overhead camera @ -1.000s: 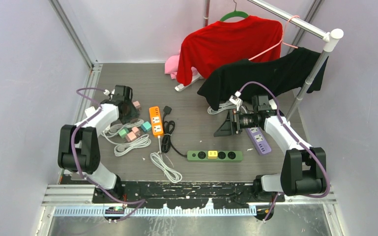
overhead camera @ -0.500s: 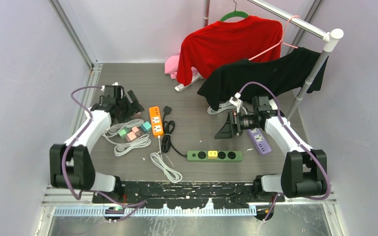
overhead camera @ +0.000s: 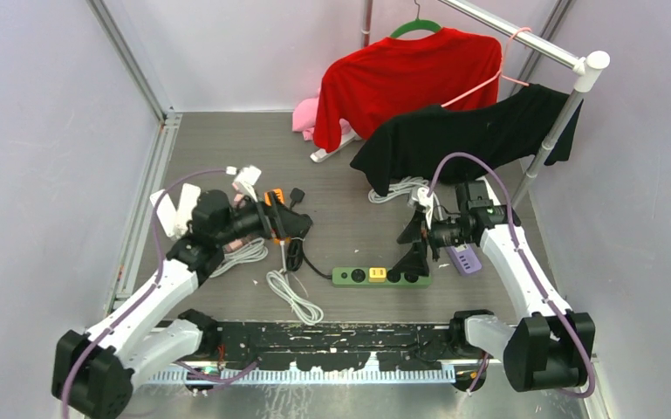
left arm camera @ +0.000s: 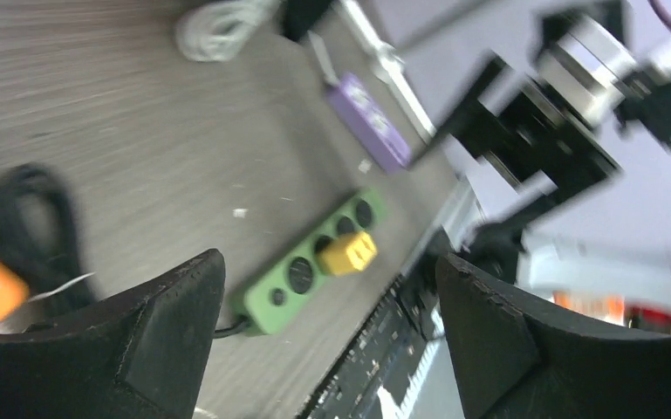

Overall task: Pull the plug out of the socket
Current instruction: Remove the plug from the socket.

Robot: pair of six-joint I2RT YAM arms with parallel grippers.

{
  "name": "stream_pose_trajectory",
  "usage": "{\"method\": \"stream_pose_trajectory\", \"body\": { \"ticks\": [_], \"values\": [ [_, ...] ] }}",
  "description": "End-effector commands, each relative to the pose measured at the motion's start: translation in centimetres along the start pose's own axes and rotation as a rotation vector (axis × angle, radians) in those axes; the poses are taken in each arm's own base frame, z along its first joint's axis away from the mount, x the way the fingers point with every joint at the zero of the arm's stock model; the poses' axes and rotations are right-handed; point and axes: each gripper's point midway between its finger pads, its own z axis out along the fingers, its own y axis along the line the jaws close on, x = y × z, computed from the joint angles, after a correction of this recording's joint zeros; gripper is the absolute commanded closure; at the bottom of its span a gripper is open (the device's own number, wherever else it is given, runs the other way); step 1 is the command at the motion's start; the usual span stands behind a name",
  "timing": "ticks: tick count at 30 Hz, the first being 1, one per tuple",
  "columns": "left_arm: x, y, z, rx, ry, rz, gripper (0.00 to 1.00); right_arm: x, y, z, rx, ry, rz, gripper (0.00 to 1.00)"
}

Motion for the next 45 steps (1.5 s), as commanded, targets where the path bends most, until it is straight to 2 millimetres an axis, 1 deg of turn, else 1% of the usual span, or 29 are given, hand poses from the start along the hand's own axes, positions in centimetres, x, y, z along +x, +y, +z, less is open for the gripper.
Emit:
{"method": "stream_pose_trajectory", "body": {
  "ticks": [1, 3, 4, 6, 7, 9, 10, 12, 14, 17, 19, 21, 25, 29, 31, 34, 35, 37, 40, 43, 45],
  "values": [
    [1.1, -8.2, -0.3, 0.264, -0.054, 0.277, 0.11, 1.2, 1.8, -0.3, -0.09, 0.011, -0.213, 0.0],
    [2.7, -9.2, -0.4, 0.287, -0.058, 0.374, 0.12, 2.1, 2.3, -0.3, -0.111, 0.026, -0.299, 0.0],
    [3.2, -9.4, -0.5, 0.287, -0.07, 0.422, 0.15, 2.5, 2.3, -0.3, -0.115, 0.031, -0.334, 0.0],
    [4.2, -9.3, -0.8, 0.283, -0.11, 0.49, 0.16, 3.6, 2.4, -0.2, -0.122, 0.053, -0.393, 0.0],
    [4.2, -9.1, -1.0, 0.285, -0.143, 0.51, 0.15, 3.9, 2.4, -0.2, -0.124, 0.06, -0.426, 0.0],
    [4.3, -8.6, -1.6, 0.3, -0.204, 0.521, 0.14, 4.1, 2.4, -0.2, -0.125, 0.064, -0.459, 0.01],
    [4.6, -7.9, -1.9, 0.297, -0.233, 0.527, 0.13, 4.1, 2.4, -0.2, -0.126, 0.063, -0.476, 0.01],
    [4.6, -7.0, -2.5, 0.294, -0.301, 0.509, 0.01, 4.1, 2.4, -0.2, -0.128, 0.061, -0.499, 0.01],
    [4.6, -6.2, -3.0, 0.286, -0.349, 0.461, 0.0, 4.2, 2.4, 0.0, -0.133, 0.062, -0.516, 0.0],
    [5.7, -6.3, -3.0, 0.319, -0.316, 0.484, 0.0, 4.3, 2.0, 0.4, -0.136, 0.076, -0.537, 0.02],
    [6.5, -6.3, -2.6, 0.334, -0.27, 0.489, 0.0, 4.6, 1.3, 1.0, -0.114, 0.12, -0.505, 0.04],
    [7.3, -6.4, -2.0, 0.355, -0.231, 0.494, 0.01, 4.2, -0.1, 2.0, -0.07, 0.153, -0.537, 0.06],
    [9.2, -5.8, -0.2, 0.345, -0.141, 0.543, 0.06, 4.2, -1.4, 3.5, -0.025, 0.196, -0.526, 0.07],
    [11.4, -4.9, 1.6, 0.277, -0.103, 0.698, 0.06, 4.8, -2.0, 5.0, 0.002, 0.232, -0.506, 0.08],
    [12.8, -4.7, 2.3, 0.263, -0.074, 0.79, 0.06, 4.8, -2.3, 5.4, 0.021, 0.244, -0.498, 0.11],
    [14.6, -4.6, 3.2, 0.276, -0.044, 0.922, 0.05, 4.7, -2.5, 5.9, 0.034, 0.247, -0.489, 0.17],
    [15.5, -4.3, 3.5, 0.282, -0.022, 0.977, 0.05, 4.8, -2.5, 6.1, 0.035, 0.251, -0.489, 0.19],
    [16.4, -4.0, 4.0, 0.29, 0.004, 1.052, 0.04, 5.0, -2.5, 6.4, 0.034, 0.257, -0.493, 0.24],
    [17.0, -3.8, 4.9, 0.296, 0.033, 1.112, 0.03, 5.3, -2.3, 6.8, 0.019, 0.268, -0.495, 0.36],
    [17.1, -3.8, 5.7, 0.298, 0.037, 1.152, 0.02, 5.9, -1.9, 7.1, -0.014, 0.283, -0.529, 0.41],
    [17.7, -3.3, 6.4, 0.295, 0.059, 1.169, 0.02, 6.3, -1.6, 7.2, -0.031, 0.294, -0.543, 0.44]
  ]
}}
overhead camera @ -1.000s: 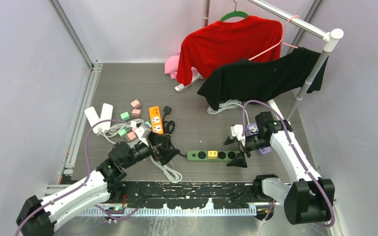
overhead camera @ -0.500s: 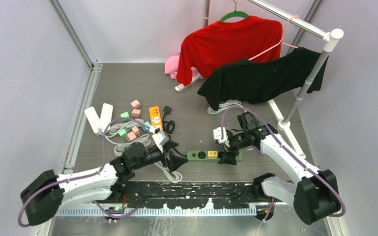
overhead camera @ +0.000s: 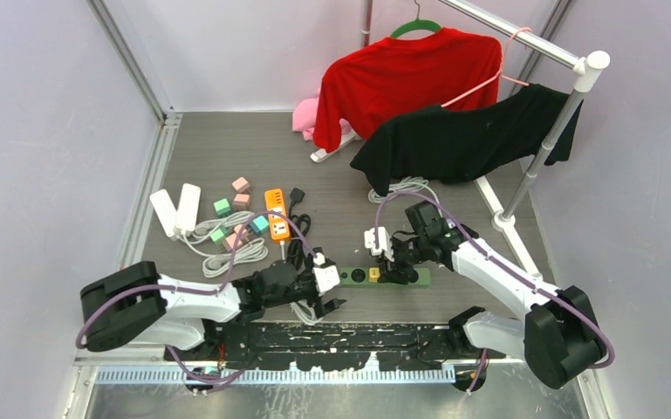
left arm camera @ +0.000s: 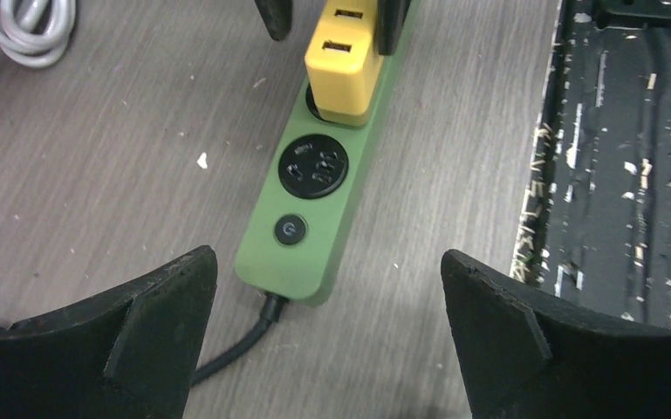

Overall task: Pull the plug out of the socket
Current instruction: Remove the plug from the socket.

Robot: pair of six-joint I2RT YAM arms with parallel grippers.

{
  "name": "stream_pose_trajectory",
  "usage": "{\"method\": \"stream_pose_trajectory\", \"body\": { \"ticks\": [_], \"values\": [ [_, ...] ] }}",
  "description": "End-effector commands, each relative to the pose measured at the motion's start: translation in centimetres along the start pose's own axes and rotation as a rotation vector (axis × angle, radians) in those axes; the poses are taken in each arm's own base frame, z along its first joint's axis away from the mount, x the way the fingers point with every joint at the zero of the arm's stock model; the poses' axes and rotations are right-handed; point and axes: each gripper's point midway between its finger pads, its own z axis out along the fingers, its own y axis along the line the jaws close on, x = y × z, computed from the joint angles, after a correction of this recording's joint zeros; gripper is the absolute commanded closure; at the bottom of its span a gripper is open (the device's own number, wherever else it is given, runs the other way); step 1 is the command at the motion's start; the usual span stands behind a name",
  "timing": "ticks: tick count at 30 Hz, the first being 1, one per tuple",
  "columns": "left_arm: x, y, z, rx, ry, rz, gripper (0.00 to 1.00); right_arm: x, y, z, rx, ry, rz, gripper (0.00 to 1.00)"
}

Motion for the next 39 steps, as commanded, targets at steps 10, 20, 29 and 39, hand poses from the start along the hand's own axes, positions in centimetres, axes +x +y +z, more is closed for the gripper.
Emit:
{"method": "stream_pose_trajectory", "body": {
  "ticks": [10, 20, 29, 39],
  "values": [
    [-2.1, 1.8, 5.2, 0.058, -0.083, 0.056, 0.15, -0.3, 1.1, 0.6, -0.067, 0.006, -0.122, 0.75],
    [0.0, 1.2, 7.5, 0.169, -0.031, -0.056, 0.46, -0.5, 1.4, 0.2, -0.083, 0.008, -0.147, 0.92],
    [1.6, 0.7, 8.5, 0.195, 0.004, -0.093, 0.83, -1.3, 1.1, -0.2, -0.074, -0.028, -0.103, 0.97],
    [2.5, 0.8, 8.8, 0.183, 0.023, -0.094, 1.0, -3.3, -3.0, -0.8, 0.087, -0.066, 0.114, 0.99]
  ]
}}
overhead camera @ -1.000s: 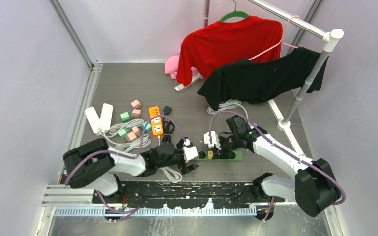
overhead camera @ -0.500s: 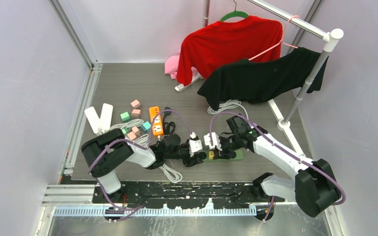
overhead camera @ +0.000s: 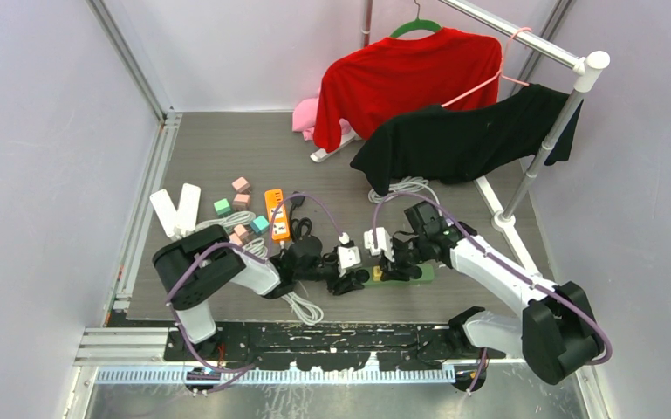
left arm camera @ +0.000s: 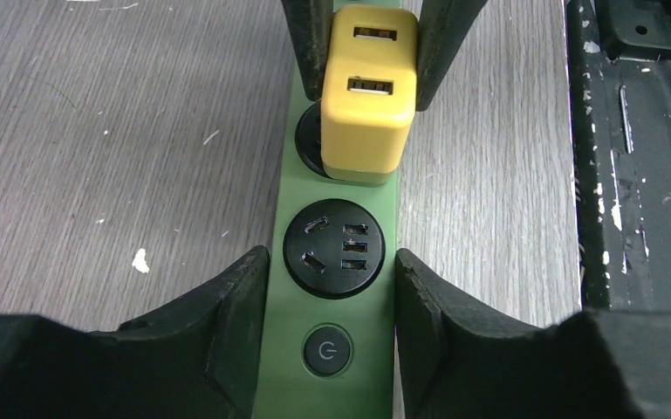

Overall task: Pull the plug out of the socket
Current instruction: Remove the plug from the socket.

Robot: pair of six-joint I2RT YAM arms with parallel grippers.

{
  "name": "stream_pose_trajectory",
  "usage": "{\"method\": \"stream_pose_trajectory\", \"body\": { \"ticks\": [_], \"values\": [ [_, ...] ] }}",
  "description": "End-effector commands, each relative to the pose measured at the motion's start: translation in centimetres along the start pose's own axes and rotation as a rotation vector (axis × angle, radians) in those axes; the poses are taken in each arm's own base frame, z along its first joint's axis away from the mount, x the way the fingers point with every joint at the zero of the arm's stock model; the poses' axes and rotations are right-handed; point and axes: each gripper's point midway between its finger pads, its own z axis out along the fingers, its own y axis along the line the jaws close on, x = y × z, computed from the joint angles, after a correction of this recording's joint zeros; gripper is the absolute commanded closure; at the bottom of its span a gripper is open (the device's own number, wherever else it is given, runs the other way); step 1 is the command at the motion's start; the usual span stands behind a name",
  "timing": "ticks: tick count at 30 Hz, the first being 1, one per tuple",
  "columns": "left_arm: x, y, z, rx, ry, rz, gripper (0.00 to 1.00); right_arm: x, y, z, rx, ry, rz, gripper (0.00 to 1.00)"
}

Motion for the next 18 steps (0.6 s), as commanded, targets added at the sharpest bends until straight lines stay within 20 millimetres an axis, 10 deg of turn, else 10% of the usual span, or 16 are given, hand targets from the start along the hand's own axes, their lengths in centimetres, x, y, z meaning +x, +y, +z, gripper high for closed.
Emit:
{"method": "stream_pose_trajectory", "body": {
  "ticks": [1, 7, 11, 18],
  "values": [
    [0.7, 0.7, 0.7, -0.041, 0.011, -0.01, 1.0, -3.9, -4.5, -1.9, 0.156, -0.109, 0.153, 0.99],
    [1.9, 0.6, -0.1, -0.057, -0.002, -0.036, 1.0, -0.6, 0.0, -3.3, 0.028, -0.054, -0.048, 0.99],
    [1.5, 0.4, 0.6, -0.03, 0.004, -0.061, 1.0, -3.6, 4.5, -2.1, -0.184, -0.233, -0.15, 0.99],
    [1.2, 0.6, 1.2, -0.032, 0.025, -0.064, 1.0, -3.6, -5.9, -2.3, 0.269, -0.136, 0.155, 0.99]
  ]
}}
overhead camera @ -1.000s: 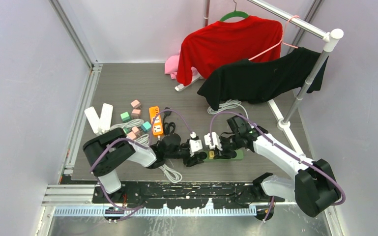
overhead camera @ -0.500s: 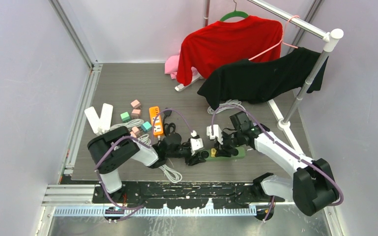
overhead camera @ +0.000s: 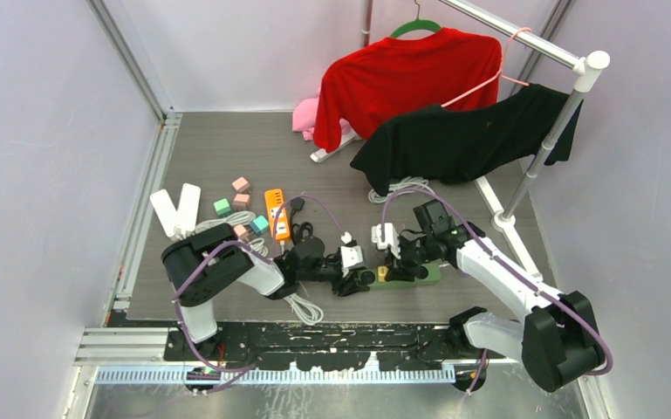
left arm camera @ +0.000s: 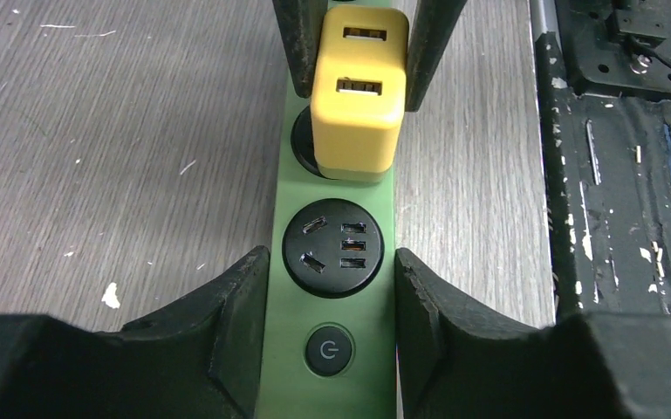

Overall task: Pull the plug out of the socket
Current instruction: Remove the plug from the socket.

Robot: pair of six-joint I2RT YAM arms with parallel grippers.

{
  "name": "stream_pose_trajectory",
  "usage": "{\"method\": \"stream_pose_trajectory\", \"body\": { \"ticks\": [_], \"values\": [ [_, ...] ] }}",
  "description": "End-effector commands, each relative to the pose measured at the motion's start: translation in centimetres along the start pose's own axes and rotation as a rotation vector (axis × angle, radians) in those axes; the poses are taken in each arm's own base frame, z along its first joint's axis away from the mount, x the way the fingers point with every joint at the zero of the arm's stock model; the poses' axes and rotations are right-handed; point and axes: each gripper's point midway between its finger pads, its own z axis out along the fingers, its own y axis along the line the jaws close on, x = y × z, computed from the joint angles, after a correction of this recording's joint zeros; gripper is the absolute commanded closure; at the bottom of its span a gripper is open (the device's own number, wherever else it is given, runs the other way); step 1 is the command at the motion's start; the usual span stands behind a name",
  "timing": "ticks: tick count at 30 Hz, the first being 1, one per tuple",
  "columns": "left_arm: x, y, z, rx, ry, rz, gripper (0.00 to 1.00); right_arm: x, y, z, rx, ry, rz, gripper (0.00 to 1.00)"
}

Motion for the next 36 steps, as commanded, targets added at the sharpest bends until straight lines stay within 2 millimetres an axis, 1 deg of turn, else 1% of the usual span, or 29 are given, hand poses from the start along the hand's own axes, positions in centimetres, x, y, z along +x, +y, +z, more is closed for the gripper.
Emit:
{"method": "stream_pose_trajectory", "body": {
  "ticks": [1, 2, 3, 4, 5, 6, 7, 8, 9, 10, 12, 14, 16, 19, 20, 22, 24, 25, 26, 27, 28, 29, 30, 31, 33, 34, 36],
  "values": [
    [2.2, 1.4, -0.1, -0.072, 0.086, -0.034, 1.0, -3.6, -7.1, -1.9, 0.313, -0.096, 0.101, 0.99],
    [2.5, 1.4, -0.3, -0.079, 0.095, -0.034, 1.0, -3.4, -7.2, -2.8, 0.321, -0.1, 0.102, 0.99],
    [2.8, 1.5, -0.6, -0.084, 0.104, -0.033, 1.0, -3.2, -6.9, -3.6, 0.311, -0.102, 0.085, 0.99],
    [3.1, 1.5, -0.9, -0.089, 0.112, -0.035, 1.0, -2.9, -5.8, -4.2, 0.273, -0.091, 0.052, 0.99],
    [3.3, 1.6, -1.1, -0.09, 0.115, -0.039, 1.0, -2.4, -4.4, -4.3, 0.213, -0.071, -0.014, 0.99],
    [3.4, 1.6, -1.3, -0.089, 0.118, -0.043, 1.0, -1.7, -2.0, -4.2, 0.112, -0.049, -0.08, 0.99],
    [3.4, 1.6, -1.4, -0.086, 0.116, -0.046, 1.0, -1.4, 0.8, -3.8, -0.006, -0.068, -0.174, 0.99],
    [3.5, 1.6, -1.5, -0.081, 0.123, -0.049, 1.0, -1.6, 3.0, -3.6, -0.097, -0.116, -0.258, 0.99],
    [3.4, 1.6, -1.4, -0.076, 0.126, -0.049, 1.0, -2.0, 4.9, -3.4, -0.165, -0.17, -0.297, 0.99],
    [3.3, 1.6, -1.3, -0.068, 0.136, -0.055, 1.0, -2.7, 5.7, -3.3, -0.195, -0.215, -0.302, 0.99],
    [2.9, 1.5, -0.8, -0.047, 0.141, -0.064, 1.0, -3.7, 5.4, -2.7, -0.196, -0.253, -0.281, 0.99],
    [2.5, 1.7, -0.3, -0.043, 0.14, -0.069, 1.0, -4.2, 4.1, -1.9, -0.169, -0.254, -0.233, 0.99],
    [2.2, 1.8, 0.0, -0.043, 0.139, -0.071, 1.0, -4.7, 1.9, -1.2, -0.099, -0.243, -0.134, 0.99],
    [2.2, 1.9, 0.2, -0.046, 0.148, -0.08, 1.0, -4.3, -2.3, -1.0, 0.09, -0.184, 0.002, 0.99],
    [2.3, 2.0, 0.2, -0.049, 0.154, -0.082, 1.0, -4.1, -3.3, -1.3, 0.139, -0.162, 0.023, 0.99],
    [2.7, 1.9, 0.0, -0.051, 0.172, -0.09, 1.0, -4.0, -4.1, -1.9, 0.185, -0.13, 0.037, 0.99],
    [3.1, 1.9, -0.2, -0.054, 0.188, -0.092, 1.0, -3.8, -3.6, -2.6, 0.162, -0.115, 0.016, 0.99],
    [3.4, 1.8, -0.3, -0.054, 0.198, -0.093, 1.0, -3.5, -2.7, -2.9, 0.127, -0.104, -0.023, 0.99],
    [3.6, 1.8, -0.4, -0.055, 0.208, -0.095, 1.0, -3.3, -1.5, -3.0, 0.076, -0.095, -0.093, 0.99],
    [3.8, 1.7, -0.6, -0.053, 0.217, -0.099, 1.0, -2.8, 0.6, -3.0, -0.008, -0.092, -0.169, 0.99],
    [4.1, 1.6, -0.6, -0.05, 0.223, -0.1, 1.0, -2.7, 2.8, -3.0, -0.092, -0.119, -0.269, 0.99],
    [4.4, 1.5, -0.6, -0.045, 0.231, -0.103, 1.0, -2.6, 4.8, -3.0, -0.162, -0.156, -0.332, 0.99],
    [4.4, 1.5, -0.6, -0.043, 0.234, -0.102, 1.0, -2.7, 6.0, -2.9, -0.198, -0.19, -0.357, 0.99],
    [4.6, 1.5, -0.5, -0.04, 0.241, -0.105, 1.0, -2.9, 6.3, -2.9, -0.207, -0.206, -0.358, 0.99],
    [4.4, 1.6, -0.3, -0.038, 0.243, -0.11, 1.0, -3.1, 6.2, -2.8, -0.208, -0.219, -0.352, 0.99],
    [4.3, 1.6, -0.2, -0.037, 0.243, -0.112, 1.0, -3.3, 5.8, -2.6, -0.202, -0.222, -0.338, 0.99],
    [4.0, 1.7, -0.1, -0.037, 0.243, -0.112, 1.0, -3.9, 4.4, -2.4, -0.159, -0.224, -0.269, 0.99]
  ]
}}
